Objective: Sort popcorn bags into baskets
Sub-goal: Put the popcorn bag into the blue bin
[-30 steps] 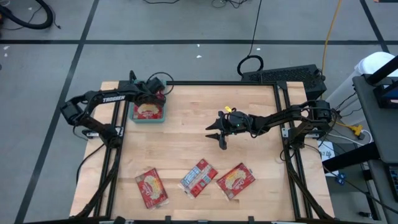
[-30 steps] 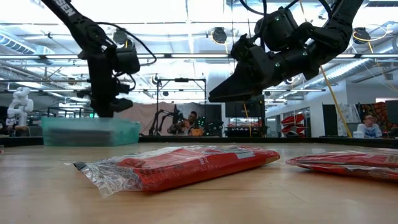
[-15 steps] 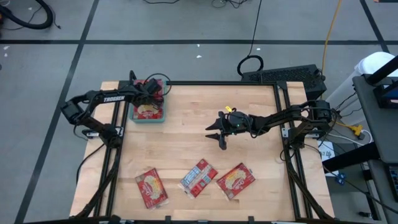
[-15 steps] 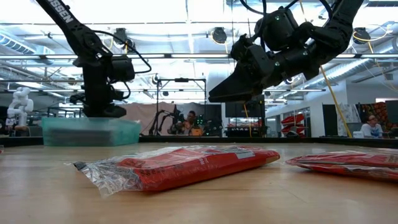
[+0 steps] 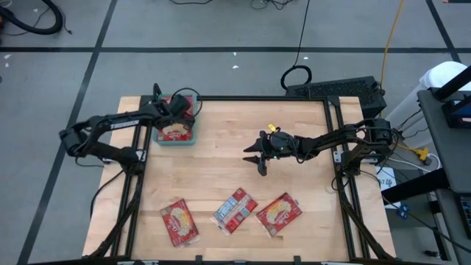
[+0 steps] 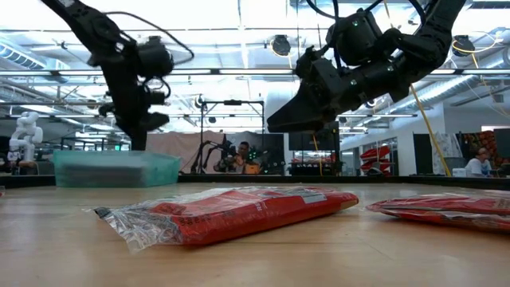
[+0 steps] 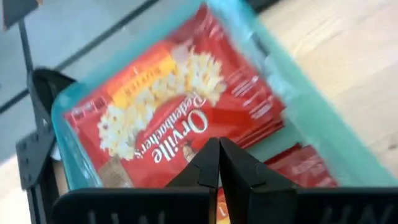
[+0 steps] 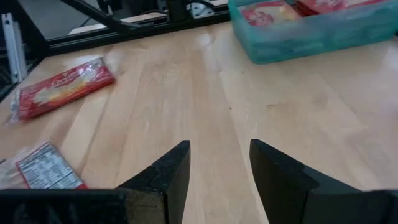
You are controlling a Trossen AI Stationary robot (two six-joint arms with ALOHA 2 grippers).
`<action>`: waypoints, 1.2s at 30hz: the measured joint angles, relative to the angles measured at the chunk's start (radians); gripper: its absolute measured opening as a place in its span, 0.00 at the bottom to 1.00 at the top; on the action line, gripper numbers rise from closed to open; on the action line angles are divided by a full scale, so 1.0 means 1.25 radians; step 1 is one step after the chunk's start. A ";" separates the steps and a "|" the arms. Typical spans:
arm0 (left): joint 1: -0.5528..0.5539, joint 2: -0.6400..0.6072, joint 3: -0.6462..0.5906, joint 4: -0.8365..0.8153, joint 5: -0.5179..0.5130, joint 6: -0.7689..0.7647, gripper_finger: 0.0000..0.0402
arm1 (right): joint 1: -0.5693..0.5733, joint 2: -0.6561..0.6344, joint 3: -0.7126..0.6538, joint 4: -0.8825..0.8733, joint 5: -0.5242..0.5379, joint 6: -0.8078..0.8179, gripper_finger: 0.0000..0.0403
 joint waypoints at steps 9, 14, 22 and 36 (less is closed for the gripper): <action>-0.134 -0.158 -0.022 -0.003 0.121 0.021 0.01 | 0.051 -0.001 0.000 -0.056 -0.066 0.099 0.39; -0.292 -0.240 -0.105 0.101 0.142 -0.040 0.04 | 0.118 -0.002 0.000 -0.125 -0.074 0.171 0.42; -0.523 -0.270 -0.254 0.412 0.145 -0.062 0.01 | 0.244 -0.002 0.030 -0.201 -0.059 0.205 0.48; -0.857 -0.058 -0.280 0.700 0.120 -0.064 0.39 | 0.383 -0.002 0.064 -0.281 0.128 0.167 0.49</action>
